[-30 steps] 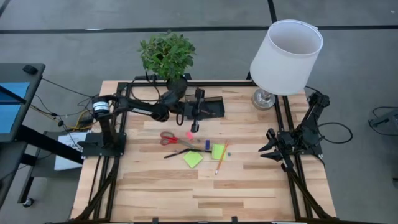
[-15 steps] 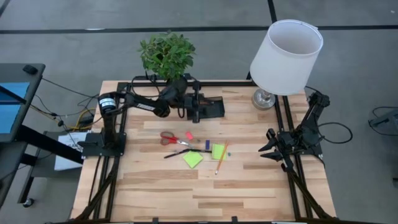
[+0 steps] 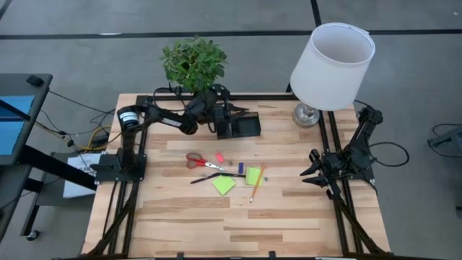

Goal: Pick and place office supplies into organizer
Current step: Put the left orange pencil into the desk organizer

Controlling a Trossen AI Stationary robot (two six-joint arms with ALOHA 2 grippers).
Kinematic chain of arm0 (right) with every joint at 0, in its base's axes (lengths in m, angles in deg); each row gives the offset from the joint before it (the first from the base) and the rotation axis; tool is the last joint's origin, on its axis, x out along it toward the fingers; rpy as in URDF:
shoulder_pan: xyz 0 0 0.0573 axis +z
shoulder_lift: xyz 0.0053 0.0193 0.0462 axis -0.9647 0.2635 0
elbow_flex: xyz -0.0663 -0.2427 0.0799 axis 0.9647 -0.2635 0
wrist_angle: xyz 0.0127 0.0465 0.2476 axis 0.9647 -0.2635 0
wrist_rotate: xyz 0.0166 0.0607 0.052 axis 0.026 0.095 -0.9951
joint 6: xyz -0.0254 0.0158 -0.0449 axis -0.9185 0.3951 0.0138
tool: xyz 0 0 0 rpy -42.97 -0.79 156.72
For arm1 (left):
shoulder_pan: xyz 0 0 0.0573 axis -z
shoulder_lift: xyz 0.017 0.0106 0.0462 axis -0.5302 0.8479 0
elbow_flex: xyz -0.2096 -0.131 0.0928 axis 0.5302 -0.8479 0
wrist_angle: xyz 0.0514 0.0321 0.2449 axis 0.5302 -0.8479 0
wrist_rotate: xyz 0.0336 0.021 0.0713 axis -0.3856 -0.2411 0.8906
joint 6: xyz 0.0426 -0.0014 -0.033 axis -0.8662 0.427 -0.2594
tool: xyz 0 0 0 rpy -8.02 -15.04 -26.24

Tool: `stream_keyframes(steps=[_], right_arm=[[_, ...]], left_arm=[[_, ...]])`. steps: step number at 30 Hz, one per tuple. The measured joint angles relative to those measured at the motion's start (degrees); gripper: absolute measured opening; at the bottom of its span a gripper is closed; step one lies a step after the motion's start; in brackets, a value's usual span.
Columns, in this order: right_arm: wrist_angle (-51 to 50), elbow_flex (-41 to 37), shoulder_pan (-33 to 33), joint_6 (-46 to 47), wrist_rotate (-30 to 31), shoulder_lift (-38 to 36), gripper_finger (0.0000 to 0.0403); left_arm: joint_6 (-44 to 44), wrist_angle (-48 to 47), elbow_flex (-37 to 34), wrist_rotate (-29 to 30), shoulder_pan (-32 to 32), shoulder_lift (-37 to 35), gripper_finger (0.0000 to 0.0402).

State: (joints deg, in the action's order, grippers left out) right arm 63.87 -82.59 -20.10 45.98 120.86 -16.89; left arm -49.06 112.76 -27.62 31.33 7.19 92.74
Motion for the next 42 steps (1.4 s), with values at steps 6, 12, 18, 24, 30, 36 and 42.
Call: stream_keyframes(steps=[6, 12, 18, 24, 30, 36, 42], right_arm=[[0.0, 0.0, 0.0, 0.0, 0.0, 0.0, 0.0098], [0.0, 0.0, 0.0, 0.0, 0.0, 0.0, 0.0098], [0.0, 0.0, 0.0, 0.0, 0.0, 0.0, 0.0098], [0.0, 0.0, 0.0, 0.0, 0.0, 0.0, 0.0098], [0.0, 0.0, 0.0, 0.0, 0.0, 0.0, 0.0098], [0.0, 0.0, 0.0, 0.0, 0.0, 0.0, 0.0098], [0.0, 0.0, 0.0, 0.0, 0.0, 0.0, 0.0098]], left_arm=[[2.7, 7.0, 0.1, 2.9, -0.3, 5.1, 0.0008], [5.0, 11.6, 0.1, 5.4, -0.7, 8.8, 0.0008], [5.0, 11.9, 0.1, 6.7, -0.6, 8.7, 0.0008], [6.0, 11.9, 0.1, 7.9, -0.8, 8.7, 0.0008], [10.3, 11.9, 0.1, 11.8, -2.0, 8.7, 0.0008], [14.3, 11.9, 0.1, 16.7, -2.8, 8.7, 0.0008], [15.5, 11.8, 0.1, 19.2, -2.8, 8.7, 0.0008]])
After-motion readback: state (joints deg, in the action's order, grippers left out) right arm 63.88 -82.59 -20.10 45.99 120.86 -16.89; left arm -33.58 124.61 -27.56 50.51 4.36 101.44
